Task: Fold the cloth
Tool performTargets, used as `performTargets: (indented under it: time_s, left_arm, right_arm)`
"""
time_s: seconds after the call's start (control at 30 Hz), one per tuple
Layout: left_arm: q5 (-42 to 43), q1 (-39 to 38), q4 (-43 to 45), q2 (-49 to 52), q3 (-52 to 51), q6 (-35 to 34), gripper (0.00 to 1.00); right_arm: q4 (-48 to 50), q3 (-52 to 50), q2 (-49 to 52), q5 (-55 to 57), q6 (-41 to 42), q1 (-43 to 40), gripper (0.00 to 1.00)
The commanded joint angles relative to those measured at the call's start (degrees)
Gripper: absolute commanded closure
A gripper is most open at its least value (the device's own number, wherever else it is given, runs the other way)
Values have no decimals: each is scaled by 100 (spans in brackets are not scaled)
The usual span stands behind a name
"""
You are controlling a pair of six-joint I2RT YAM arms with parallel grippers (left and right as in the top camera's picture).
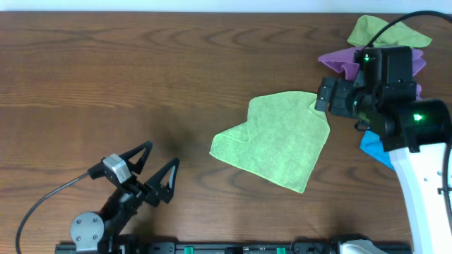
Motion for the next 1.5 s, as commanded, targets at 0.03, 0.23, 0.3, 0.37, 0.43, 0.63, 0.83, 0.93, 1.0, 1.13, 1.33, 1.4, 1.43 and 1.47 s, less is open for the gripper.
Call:
performTargets:
  time_s: [0.03, 0.23, 0.3, 0.37, 0.43, 0.63, 0.83, 0.93, 1.0, 1.13, 1.33, 1.4, 1.43, 1.47]
  left_arm:
    - [-120, -31, 295, 1239, 503, -240, 4]
    - [264, -396, -645, 4690, 2907, 1521, 4]
    - [-22, -695, -1314, 5663, 3757, 2155, 4]
    - [-638, -1113, -2074, 6725, 4730, 2855, 4]
    - [-1296, -1513, -2586, 7705, 5598, 3359, 4]
    - [-1921, -2269, -2883, 9814, 7184, 3598, 4]
    - [-1399, -2699, -2730, 10620, 7543, 3040, 23]
    - [-721, -2929, -2496, 10775, 7541, 2981, 70]
    - [-1075, -3163, -2404, 10933, 7541, 3014, 91]
    - [-1956, -3547, -2291, 11241, 7541, 3224, 94]
    - [-3195, -3877, -2120, 11634, 7541, 3630, 94]
    - [-3311, -3877, -2065, 11726, 7541, 3630, 95]
    - [-3300, -3873, -2052, 11768, 7541, 3628, 95]
    - [-3300, -3873, -2052, 11801, 7541, 3628, 95]
  right_arm:
    - [155, 81, -50, 22, -402, -50, 1]
    - [254, 83, -57, 48, -262, -289, 1]
    - [210, 83, -83, 42, -98, -374, 1]
    - [125, 83, -120, 42, 55, -450, 1]
    - [11, 83, -186, 42, 190, -483, 1]
    - [-293, 83, -459, 42, 269, -483, 1]
    - [-654, 83, -629, 44, 260, -483, 17]
    - [-772, 81, -627, 42, 201, -483, 18]
    - [-796, 81, -629, 42, 201, -483, 19]
    - [-817, 81, -629, 42, 199, -483, 21]
    - [-861, 81, -629, 42, 201, -483, 25]
    - [-903, 81, -629, 42, 201, -483, 26]
    - [-925, 81, -629, 44, 201, -483, 26]
    - [-944, 81, -629, 44, 201, -483, 26]
